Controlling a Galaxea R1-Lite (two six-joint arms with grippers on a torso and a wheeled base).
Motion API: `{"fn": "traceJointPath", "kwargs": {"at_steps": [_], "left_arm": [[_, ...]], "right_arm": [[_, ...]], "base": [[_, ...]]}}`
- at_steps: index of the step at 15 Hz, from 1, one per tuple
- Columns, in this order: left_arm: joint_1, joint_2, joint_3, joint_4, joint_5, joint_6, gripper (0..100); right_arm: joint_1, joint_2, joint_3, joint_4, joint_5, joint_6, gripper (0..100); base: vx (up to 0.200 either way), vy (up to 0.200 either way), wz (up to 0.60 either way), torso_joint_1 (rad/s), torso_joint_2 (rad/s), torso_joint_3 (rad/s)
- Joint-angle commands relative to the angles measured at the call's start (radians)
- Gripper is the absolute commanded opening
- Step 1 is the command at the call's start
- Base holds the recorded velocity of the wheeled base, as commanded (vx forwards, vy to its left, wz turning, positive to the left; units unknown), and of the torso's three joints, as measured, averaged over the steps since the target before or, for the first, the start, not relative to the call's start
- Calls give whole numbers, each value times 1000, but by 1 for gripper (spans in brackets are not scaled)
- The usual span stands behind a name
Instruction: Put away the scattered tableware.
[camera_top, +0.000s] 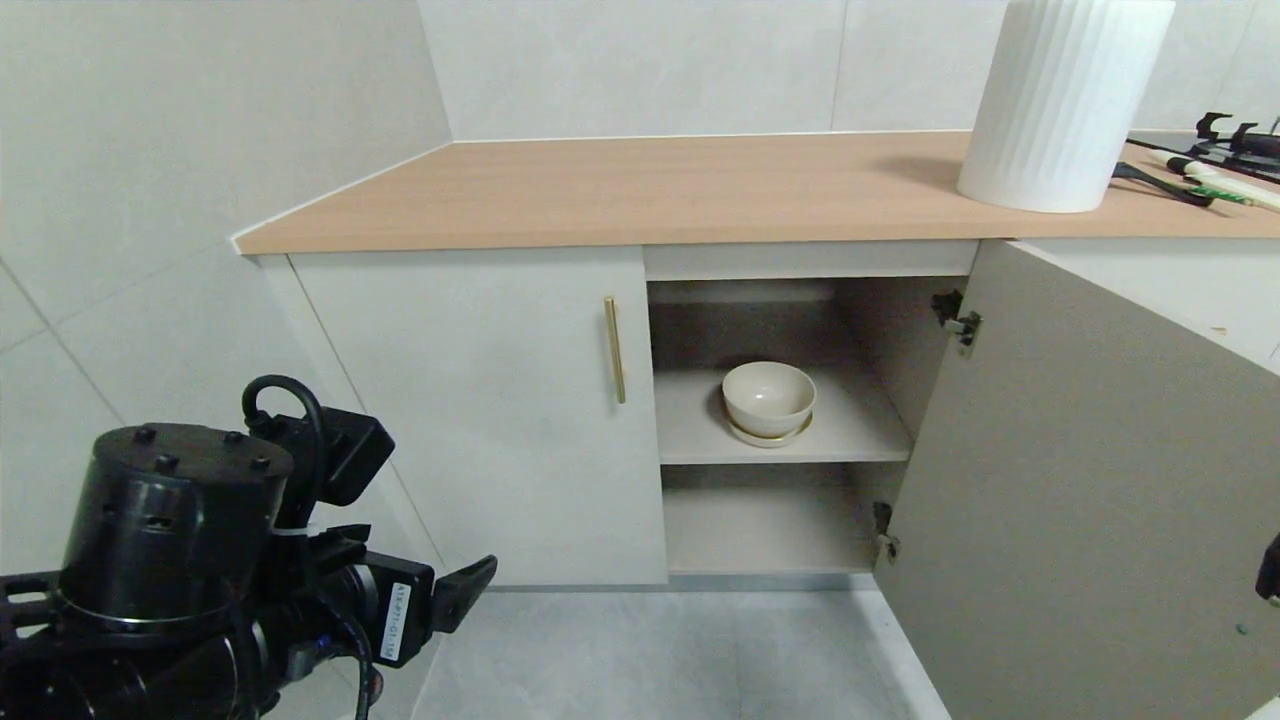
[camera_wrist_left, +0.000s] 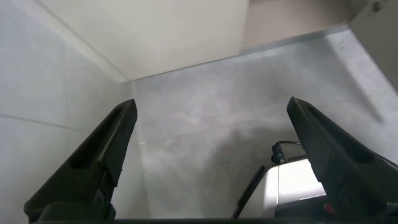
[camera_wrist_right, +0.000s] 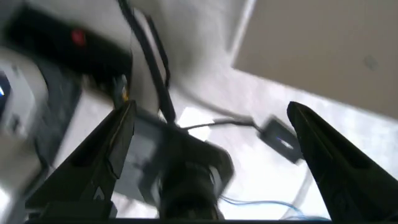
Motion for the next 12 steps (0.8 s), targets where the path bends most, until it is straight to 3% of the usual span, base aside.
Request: {"fn": "traceJointPath", "kwargs": {"at_steps": [1, 4, 7, 12], "left_arm": [[-1, 2, -1, 0, 0, 0, 100], [-1, 2, 0, 0, 0, 0, 100], [-1, 3, 0, 0, 0, 0, 100], [-1, 5, 0, 0, 0, 0, 100]], "right_arm": [[11, -35, -2, 35, 1, -26, 100], [10, -70, -2, 106, -2, -73, 100], [1, -85, -28, 130, -36, -70, 100], [-206, -79, -74, 130, -103, -75, 100]], "base": [[0, -200, 0, -2, 2, 2], [0, -200, 0, 4, 1, 4], [0, 0, 0, 0, 0, 0], [0, 0, 0, 0, 0, 0]]}}
